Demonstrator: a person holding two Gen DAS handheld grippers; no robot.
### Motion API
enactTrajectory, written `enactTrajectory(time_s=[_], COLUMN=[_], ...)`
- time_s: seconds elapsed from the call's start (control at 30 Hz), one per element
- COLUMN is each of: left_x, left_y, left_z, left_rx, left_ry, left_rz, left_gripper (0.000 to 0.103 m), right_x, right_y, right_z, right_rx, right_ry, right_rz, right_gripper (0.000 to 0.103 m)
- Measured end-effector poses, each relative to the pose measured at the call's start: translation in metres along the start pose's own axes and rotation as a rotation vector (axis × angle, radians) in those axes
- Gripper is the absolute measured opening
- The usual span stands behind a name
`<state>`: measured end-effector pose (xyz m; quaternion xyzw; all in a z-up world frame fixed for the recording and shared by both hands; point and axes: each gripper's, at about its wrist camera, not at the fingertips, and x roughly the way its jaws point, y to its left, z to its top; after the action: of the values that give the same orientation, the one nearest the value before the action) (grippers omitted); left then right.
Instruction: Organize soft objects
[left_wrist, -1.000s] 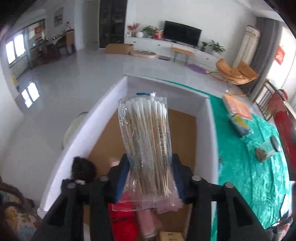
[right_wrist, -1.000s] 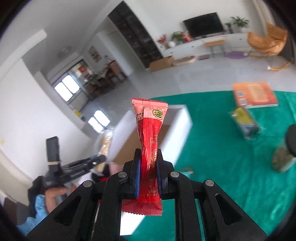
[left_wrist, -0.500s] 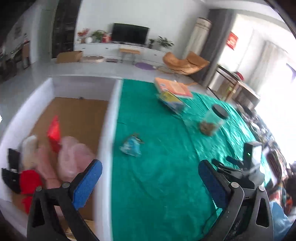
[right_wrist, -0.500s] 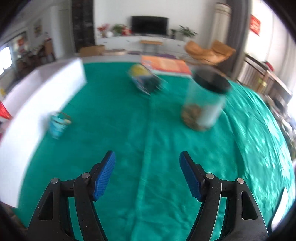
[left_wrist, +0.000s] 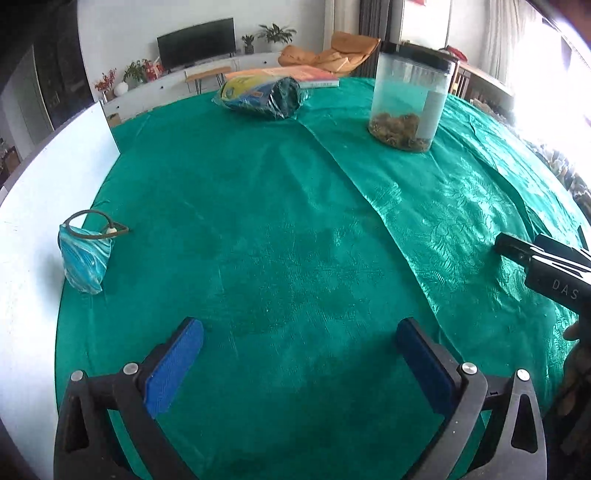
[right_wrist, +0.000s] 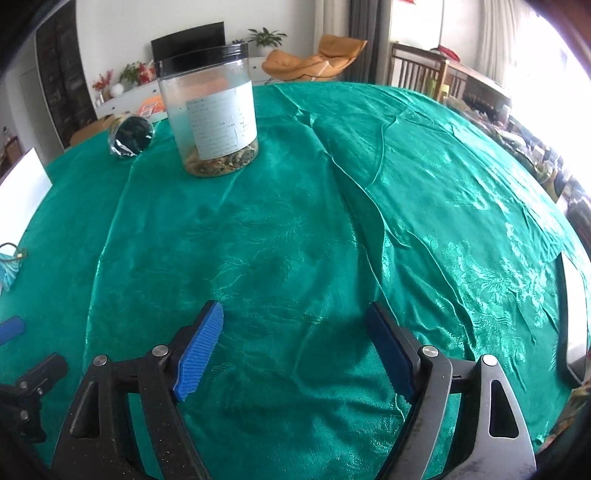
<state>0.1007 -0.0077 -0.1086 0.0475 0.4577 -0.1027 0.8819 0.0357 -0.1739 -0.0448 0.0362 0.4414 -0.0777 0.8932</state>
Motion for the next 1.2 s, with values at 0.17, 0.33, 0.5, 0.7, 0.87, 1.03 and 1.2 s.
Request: enactTrajectory(time_s=[0.17,0.33,0.5,0.7,0.87,1.03,1.2], left_x=[-0.0011,-0.0009,-0.0009,-0.0009,-0.0009,-0.0009,-0.0007], left_y=[0.0031,0.0029,0.0029,0.0028,0.0031,0.003,0.0026], left_z=[0.0005,0.0007,0.0007,0.0007,0.0009,0.0009,0.0008], left_rx=[-0.002,-0.002,-0.002,-0.002,-0.002,-0.002,-0.002], left_ry=[-0.001,-0.001,-0.001,-0.001,-0.001,-0.001,-0.001], left_rz=[0.0,0.0,0.0,0.0,0.0,0.0,0.0], left_gripper=[0.103,0.103,0.103,0.103,0.103,0.103,0.103], right_x=[-0.0013,-0.0015,-0.0015,-0.0015,-0.0015,-0.0015,-0.0016], right_y=[0.0006,0.0003,0.0003,0.0005,0.0007,0.0007,0.0003], right_z=[-0.0022,-0.0017,-0.0015,-0.0021,-0.0023,-0.0023,-0.0016], right_rx=[0.001,0.001,0.001,0.001,0.001,0.001,0.001], right_ry=[0.001,0.001,0.001,0.001,0.002,0.002,0.002], right_rz=[0.001,0.001,0.001,0.001,0.001,0.001,0.001], right_gripper=[0.084,0.084,0.084,0.084,0.084,0.085,0.085])
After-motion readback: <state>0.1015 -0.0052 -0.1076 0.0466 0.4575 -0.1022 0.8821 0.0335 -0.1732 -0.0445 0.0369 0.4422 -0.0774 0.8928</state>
